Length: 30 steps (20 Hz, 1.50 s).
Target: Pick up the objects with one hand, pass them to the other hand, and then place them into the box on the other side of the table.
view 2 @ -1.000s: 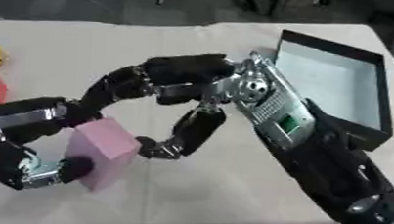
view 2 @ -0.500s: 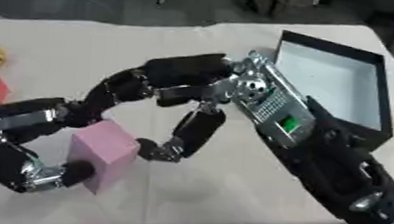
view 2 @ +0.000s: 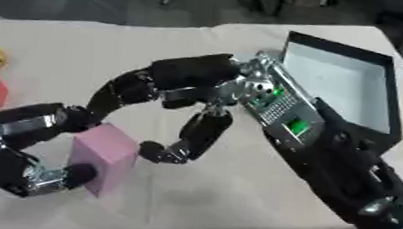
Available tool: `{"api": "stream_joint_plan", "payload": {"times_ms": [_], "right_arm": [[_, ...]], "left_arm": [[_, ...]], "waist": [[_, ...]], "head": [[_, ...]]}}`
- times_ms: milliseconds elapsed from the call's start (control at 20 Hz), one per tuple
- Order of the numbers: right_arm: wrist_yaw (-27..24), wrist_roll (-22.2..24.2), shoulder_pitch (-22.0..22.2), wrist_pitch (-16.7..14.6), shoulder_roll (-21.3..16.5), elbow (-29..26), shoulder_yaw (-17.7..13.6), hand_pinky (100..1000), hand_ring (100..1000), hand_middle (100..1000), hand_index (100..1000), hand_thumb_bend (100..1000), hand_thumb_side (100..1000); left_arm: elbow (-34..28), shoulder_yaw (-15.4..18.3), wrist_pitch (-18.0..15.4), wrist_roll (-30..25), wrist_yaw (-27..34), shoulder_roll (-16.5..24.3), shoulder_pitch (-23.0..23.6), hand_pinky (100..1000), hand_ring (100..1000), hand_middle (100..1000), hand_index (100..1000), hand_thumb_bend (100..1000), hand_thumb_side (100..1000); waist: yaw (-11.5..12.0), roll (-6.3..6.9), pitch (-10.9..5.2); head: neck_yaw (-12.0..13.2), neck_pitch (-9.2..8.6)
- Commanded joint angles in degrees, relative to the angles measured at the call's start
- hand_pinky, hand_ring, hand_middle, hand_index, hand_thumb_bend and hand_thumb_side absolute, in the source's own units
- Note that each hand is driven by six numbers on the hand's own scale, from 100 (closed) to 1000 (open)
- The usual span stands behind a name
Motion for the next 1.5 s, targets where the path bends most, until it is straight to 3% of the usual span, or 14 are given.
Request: {"api": "stream_joint_plan", "payload": {"times_ms": [50,350,650,1500], "right_arm": [[-0.3,9.4,-1.1,-9.1,-0.5,-1.5,-1.5,859,884,904,1000,100,221],[-0.6,9.4,-0.9,-8.6,-0.4,-2.5,-2.4,861,885,905,1000,100,221],[-1.8,9.4,-1.8,-8.5,-0.3,-3.6,-0.2,866,898,932,1000,100,231],[4.0,9.4,-3.4,-11.7,0.6,-1.9,2.5,886,902,910,1000,100,255]], "left_arm": [[-0.4,0.2,0.5,-0.4,-0.4,1.4,-0.2,832,535,498,682,100,605],[-0.4,0.0,1.2,-0.6,-0.9,1.3,0.1,832,536,499,682,100,605],[-0.4,0.6,1.6,0.6,-0.1,1.0,-0.9,833,535,498,681,100,593],[-0.4,1.0,1.4,0.4,1.2,0.6,-3.5,835,534,497,680,100,580]], "waist": [[-0.1,0.10,-0.55],[-0.3,0.11,-0.50],[-0.2,0.08,-0.54],[0.2,-0.18,-0.38]], "head": [[0.2,-0.14],[0.2,-0.14],[0.0,-0.14],[-0.3,-0.14]]}}
